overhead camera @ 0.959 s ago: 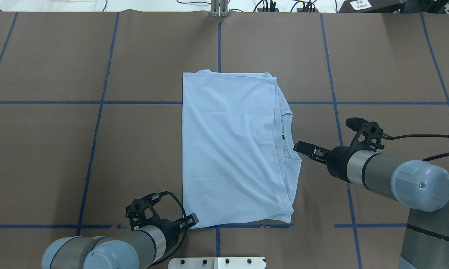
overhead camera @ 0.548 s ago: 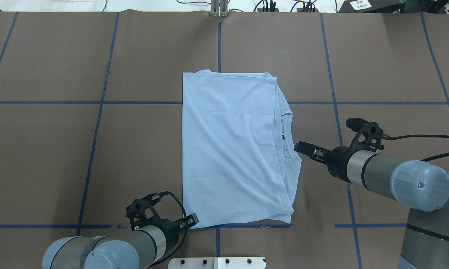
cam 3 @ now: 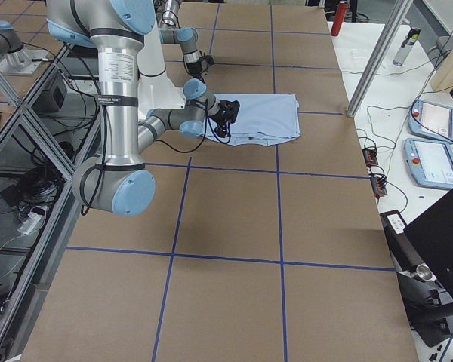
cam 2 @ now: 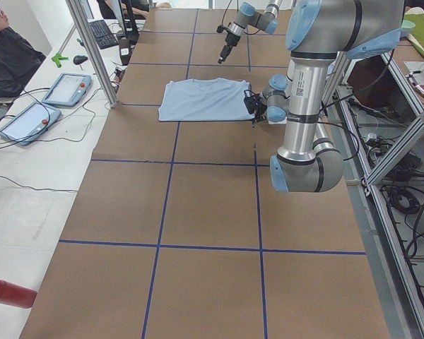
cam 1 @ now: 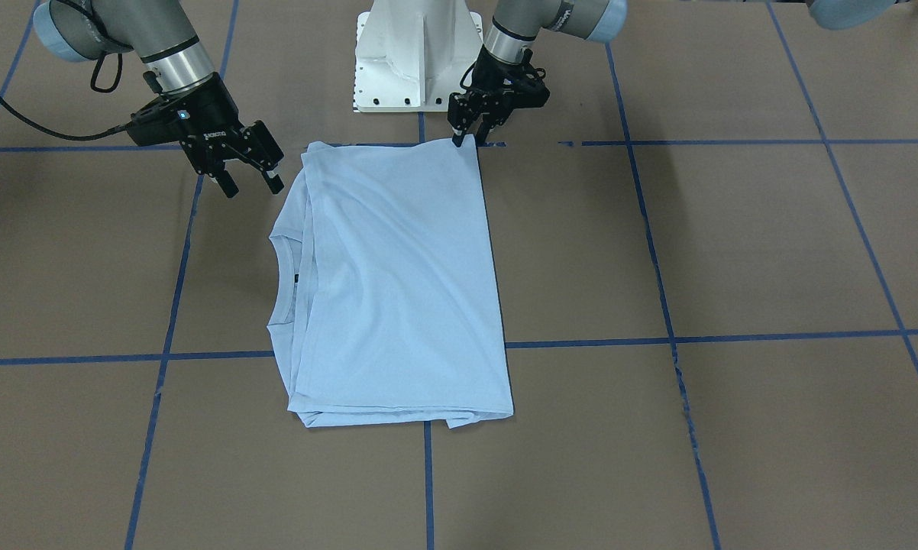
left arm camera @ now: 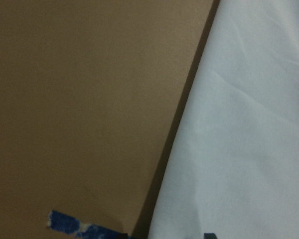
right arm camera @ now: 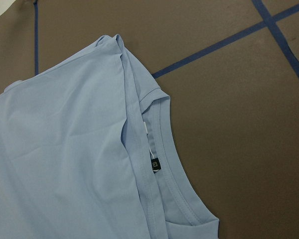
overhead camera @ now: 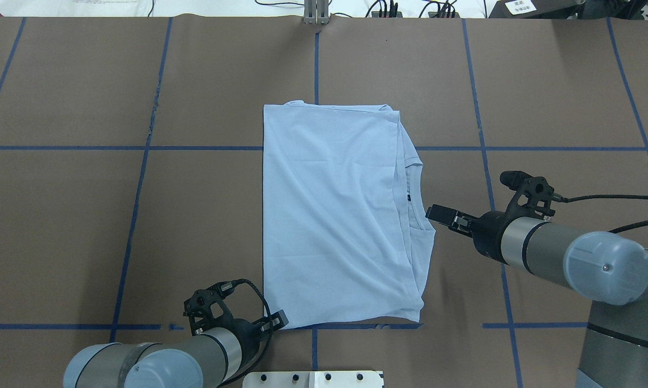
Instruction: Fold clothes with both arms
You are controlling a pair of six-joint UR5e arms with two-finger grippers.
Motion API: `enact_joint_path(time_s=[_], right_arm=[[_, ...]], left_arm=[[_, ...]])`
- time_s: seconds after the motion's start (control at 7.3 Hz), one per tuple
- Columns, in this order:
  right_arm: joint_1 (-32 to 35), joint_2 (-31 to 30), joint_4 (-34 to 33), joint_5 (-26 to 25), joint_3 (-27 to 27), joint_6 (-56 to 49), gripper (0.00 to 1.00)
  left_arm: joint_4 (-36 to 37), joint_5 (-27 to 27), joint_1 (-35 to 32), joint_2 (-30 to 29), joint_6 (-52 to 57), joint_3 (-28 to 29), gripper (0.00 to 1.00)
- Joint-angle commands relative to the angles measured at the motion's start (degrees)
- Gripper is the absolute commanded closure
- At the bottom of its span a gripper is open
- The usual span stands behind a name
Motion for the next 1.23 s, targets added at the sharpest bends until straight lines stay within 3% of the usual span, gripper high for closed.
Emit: enact_joint_path(time_s=[0.0, 0.41, 0.69, 0.96, 1.1], right_arm=[[0.0, -0.03, 0.01, 0.0, 0.0, 0.0, 0.0], [0.0, -0.03, 0.01, 0.0, 0.0, 0.0, 0.0], [-0.09, -0.03, -0.08, 0.0, -0.09, 0.0, 0.0], [-0.35, 0.84, -1.65, -1.13, -1.06, 0.79, 0.0], [-0.35, 1.81, -6.45, -1.66, -0.62, 1.23, 0.0]], left_arm=[[0.0, 0.0, 0.12, -0.16, -0.26, 0.03, 0.45], [-0.09, 0.0, 0.2, -0.86, 0.09, 0.56, 0.74], [-0.09, 0.09, 0.12, -0.87, 0.53, 0.47, 1.0], [-0.09, 0.17, 0.12, -0.87, 0.88, 0.56, 1.0], [-0.09, 0.17, 0.12, -0.87, 0.79, 0.47, 1.0]])
